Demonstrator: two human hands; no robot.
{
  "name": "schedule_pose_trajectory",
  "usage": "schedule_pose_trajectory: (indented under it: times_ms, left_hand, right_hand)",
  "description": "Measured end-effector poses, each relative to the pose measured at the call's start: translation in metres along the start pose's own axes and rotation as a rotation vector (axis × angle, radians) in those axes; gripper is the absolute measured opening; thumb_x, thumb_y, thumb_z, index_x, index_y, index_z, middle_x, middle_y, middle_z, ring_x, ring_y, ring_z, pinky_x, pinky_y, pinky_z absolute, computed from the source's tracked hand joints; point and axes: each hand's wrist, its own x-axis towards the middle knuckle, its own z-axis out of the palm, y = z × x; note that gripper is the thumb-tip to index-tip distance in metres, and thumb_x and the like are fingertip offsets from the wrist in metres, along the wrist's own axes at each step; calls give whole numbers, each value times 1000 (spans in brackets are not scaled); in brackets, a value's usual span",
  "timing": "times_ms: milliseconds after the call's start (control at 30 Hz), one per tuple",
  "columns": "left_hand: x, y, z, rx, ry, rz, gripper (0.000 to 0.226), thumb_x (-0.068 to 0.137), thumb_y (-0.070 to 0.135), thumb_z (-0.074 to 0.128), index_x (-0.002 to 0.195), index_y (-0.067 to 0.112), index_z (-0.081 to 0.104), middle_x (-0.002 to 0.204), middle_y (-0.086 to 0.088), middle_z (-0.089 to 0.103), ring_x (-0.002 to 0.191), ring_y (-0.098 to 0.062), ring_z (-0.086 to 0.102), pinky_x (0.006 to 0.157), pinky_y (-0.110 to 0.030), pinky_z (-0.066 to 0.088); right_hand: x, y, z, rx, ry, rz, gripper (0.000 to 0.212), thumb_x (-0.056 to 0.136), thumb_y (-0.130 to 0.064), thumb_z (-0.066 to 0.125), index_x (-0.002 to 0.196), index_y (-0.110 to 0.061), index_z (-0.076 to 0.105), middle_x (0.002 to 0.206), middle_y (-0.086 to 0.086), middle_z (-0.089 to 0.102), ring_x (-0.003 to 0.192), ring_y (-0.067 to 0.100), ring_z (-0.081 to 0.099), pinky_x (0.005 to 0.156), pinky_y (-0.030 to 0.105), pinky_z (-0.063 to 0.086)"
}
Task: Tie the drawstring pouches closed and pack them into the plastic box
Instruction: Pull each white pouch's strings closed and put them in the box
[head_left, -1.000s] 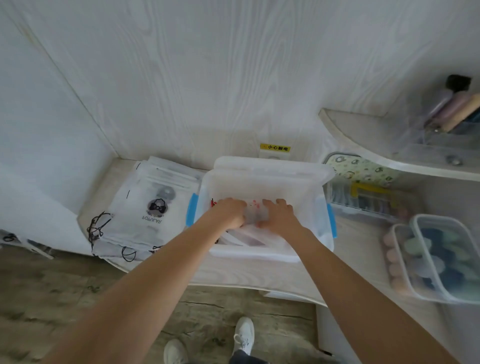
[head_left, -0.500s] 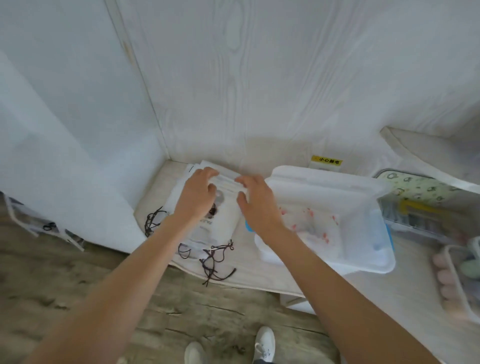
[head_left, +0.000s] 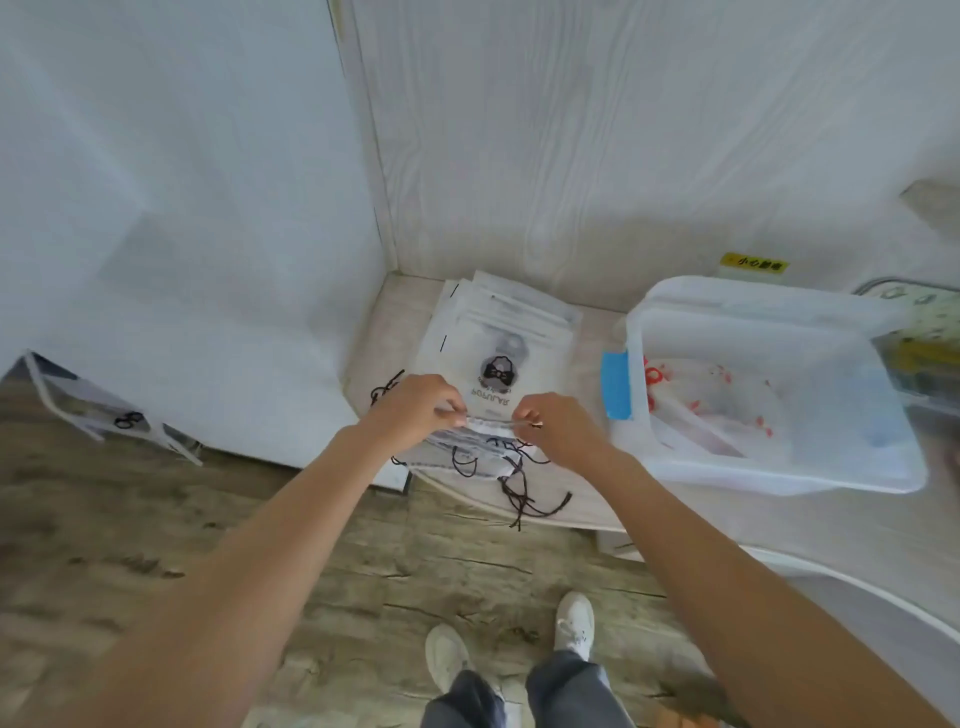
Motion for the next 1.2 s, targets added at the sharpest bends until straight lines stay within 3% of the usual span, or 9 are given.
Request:
schedule_pose_trajectory:
  times_ms: [67, 267, 433, 567, 633, 767, 867, 1033, 1200]
  left_hand:
    - [0, -1, -4, -44, 124, 26, 19, 89, 28, 61, 100, 15, 70, 100, 0, 69, 85, -11, 62, 82, -27, 49]
    - [10, -3, -22, 59, 314, 54, 18, 90, 23, 58, 103, 12, 65, 96, -3, 64, 86, -18, 59, 74, -28, 42]
    - [15, 6, -51, -136, 553, -12, 19, 82, 18, 69, 94, 4, 66, 91, -8, 66, 82, -16, 58, 73, -18, 38]
    - [15, 8, -62, -308, 544, -117, 24, 79, 7, 71, 101, -2, 68, 101, -14, 68, 94, -22, 63, 82, -15, 41]
    - [15, 10, -64, -351, 549, -139, 22, 79, 5, 71, 99, -3, 68, 99, -15, 68, 89, -20, 62, 72, -6, 40]
    - [16, 15, -68, -528, 608, -204, 11, 76, 11, 74, 84, 5, 70, 83, -7, 68, 72, -13, 57, 62, -8, 40]
    - [14, 19, -67, -763, 513, -285, 16, 76, 17, 76, 71, 11, 63, 70, -2, 60, 65, -11, 55, 65, -17, 42]
    - [10, 30, -61, -1583, 370, -258, 13, 87, 4, 60, 76, 3, 54, 81, -9, 57, 77, -15, 60, 71, -17, 57]
    - [13, 31, -57, -1937, 377, -287, 14, 97, 15, 48, 87, 9, 56, 90, -1, 65, 77, -9, 59, 59, -15, 51]
  right_hand:
    - [2, -3, -2, -5, 116, 23, 19, 92, -17, 54, 105, -8, 65, 109, 12, 63, 103, 27, 57, 84, 32, 45]
    - [7, -16, -14, 202, 358, 41, 15, 94, -21, 52, 99, -16, 65, 97, 6, 64, 87, 17, 57, 69, 24, 38]
    - [5, -31, -31, 631, 510, 47, 14, 89, -9, 58, 100, -13, 66, 79, -9, 61, 71, 0, 53, 60, 4, 39]
    - [6, -34, -43, 824, 609, 144, 9, 83, -6, 64, 89, -11, 69, 72, -5, 64, 71, 11, 60, 58, 7, 43]
    - [5, -35, -48, 876, 633, 187, 8, 82, -5, 64, 83, -11, 70, 69, 2, 66, 64, 13, 59, 55, 11, 44]
    - [4, -38, -55, 1155, 598, 208, 13, 83, 1, 62, 75, -8, 64, 70, 7, 64, 67, 18, 59, 68, 20, 48]
    - [4, -47, -56, 1458, 497, 189, 15, 86, 5, 58, 74, -4, 59, 70, 8, 58, 65, 16, 58, 61, 17, 50]
    - [3, -60, -54, 1964, 322, 290, 15, 89, 2, 54, 76, -4, 55, 73, 9, 59, 75, 20, 61, 55, 20, 56]
    - [4, -57, -51, 2111, 229, 331, 19, 95, -9, 50, 79, -3, 60, 88, 9, 64, 81, 18, 56, 62, 21, 55]
